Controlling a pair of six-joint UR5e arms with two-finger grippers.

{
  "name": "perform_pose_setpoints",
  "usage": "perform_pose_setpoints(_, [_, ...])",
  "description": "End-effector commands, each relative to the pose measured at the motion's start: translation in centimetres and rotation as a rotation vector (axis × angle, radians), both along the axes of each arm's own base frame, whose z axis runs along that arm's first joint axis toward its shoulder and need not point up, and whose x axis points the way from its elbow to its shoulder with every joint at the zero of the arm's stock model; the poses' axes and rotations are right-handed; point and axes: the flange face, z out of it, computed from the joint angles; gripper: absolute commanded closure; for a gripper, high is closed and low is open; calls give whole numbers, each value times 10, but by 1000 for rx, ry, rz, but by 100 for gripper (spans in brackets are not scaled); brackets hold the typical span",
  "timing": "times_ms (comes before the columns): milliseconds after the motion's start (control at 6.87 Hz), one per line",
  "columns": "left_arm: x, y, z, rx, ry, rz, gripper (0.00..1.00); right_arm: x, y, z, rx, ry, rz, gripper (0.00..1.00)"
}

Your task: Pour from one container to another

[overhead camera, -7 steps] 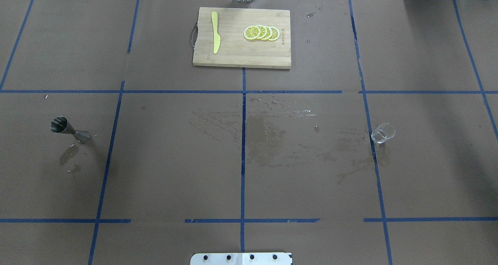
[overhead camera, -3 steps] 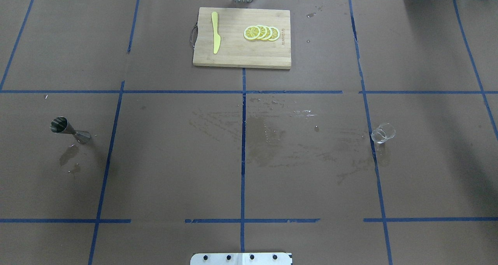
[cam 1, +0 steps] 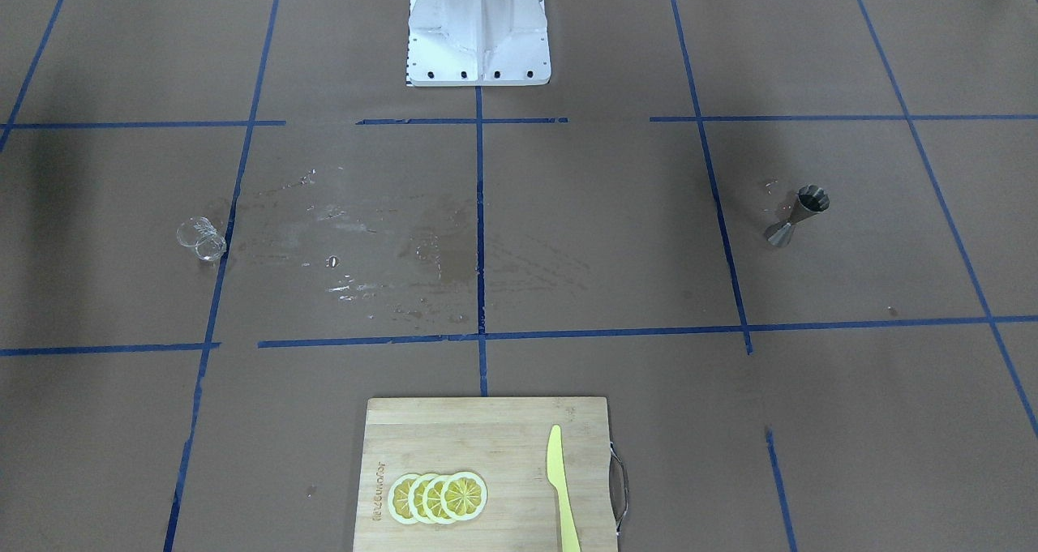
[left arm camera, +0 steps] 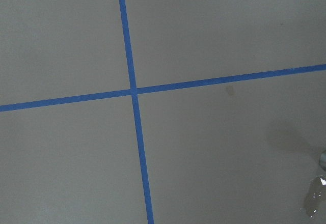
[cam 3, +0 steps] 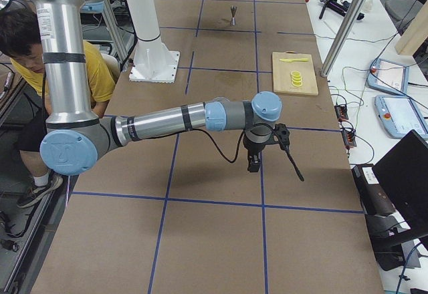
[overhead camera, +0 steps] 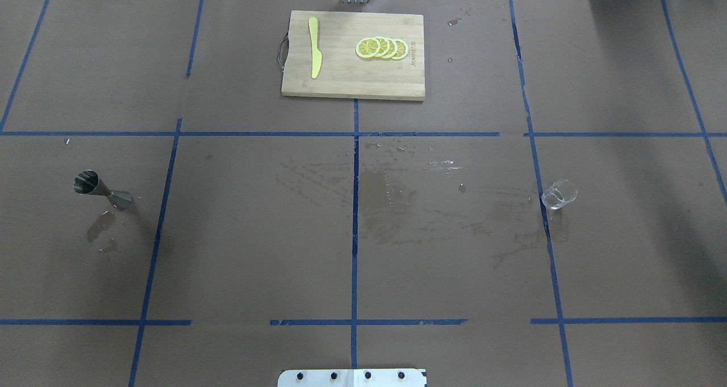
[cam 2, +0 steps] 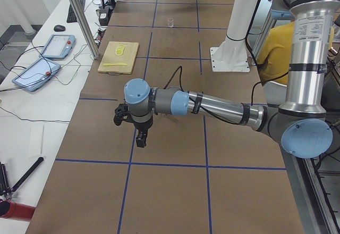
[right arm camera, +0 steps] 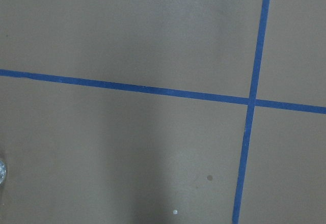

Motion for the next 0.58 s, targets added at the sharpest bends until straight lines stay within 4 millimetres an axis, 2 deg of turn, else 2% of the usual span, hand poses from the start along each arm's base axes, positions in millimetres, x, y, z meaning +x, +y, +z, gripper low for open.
perform_pose_setpoints(0, [0,3,10,70,-1,74,0,0,2,0,0,-2,0,0])
perform_pose_setpoints(437, [2,-3,11,49,0,59,0,0,3,1,-4,-1,2,0])
